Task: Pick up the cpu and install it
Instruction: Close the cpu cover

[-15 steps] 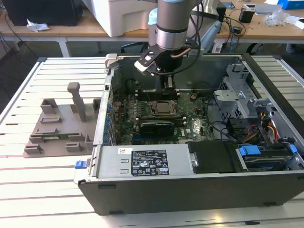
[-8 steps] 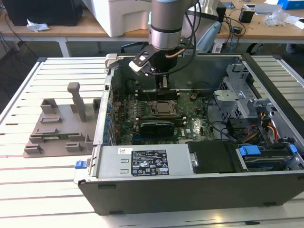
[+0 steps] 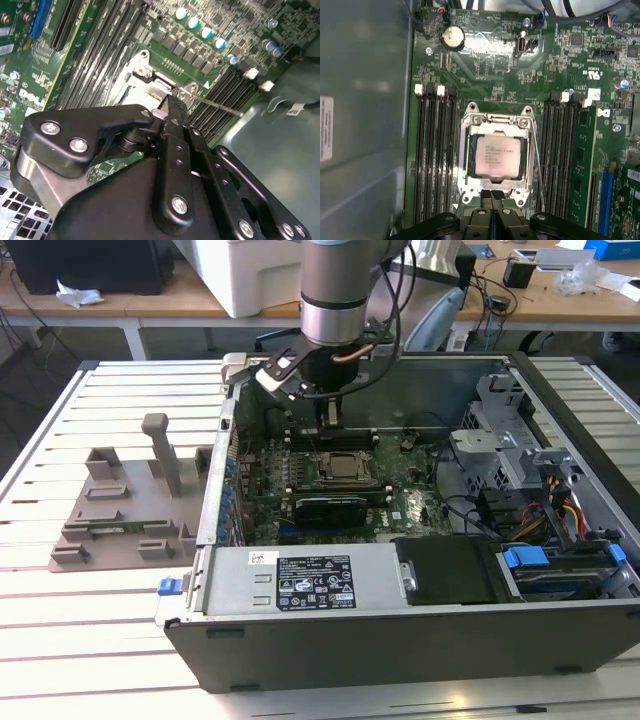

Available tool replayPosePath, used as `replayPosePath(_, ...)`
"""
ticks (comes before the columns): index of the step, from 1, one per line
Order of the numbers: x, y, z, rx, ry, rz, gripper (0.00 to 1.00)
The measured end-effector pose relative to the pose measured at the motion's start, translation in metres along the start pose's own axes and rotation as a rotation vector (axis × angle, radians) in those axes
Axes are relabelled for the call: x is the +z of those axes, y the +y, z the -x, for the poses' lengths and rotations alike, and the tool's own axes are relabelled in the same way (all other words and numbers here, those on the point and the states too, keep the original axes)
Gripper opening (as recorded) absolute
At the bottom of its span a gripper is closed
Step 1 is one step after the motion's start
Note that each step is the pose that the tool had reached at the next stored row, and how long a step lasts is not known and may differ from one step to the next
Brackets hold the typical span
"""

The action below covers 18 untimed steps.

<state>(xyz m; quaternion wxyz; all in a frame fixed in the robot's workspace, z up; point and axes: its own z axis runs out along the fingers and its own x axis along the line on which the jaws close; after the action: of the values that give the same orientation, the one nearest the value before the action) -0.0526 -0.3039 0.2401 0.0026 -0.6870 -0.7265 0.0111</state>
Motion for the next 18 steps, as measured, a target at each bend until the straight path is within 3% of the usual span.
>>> replayPosePath(9, 0.0007, -0.0165, -0.0009, 0.0, 0.0, 0.0, 0.11)
replayPosePath(15, 0.0083, -0.0157, -0.001, 0.0, 0.0, 0.0001, 0.11)
replayPosePath(18, 0.0124, -0.0086, 0.0, 0.0, -0.0001, 0.0, 0.11)
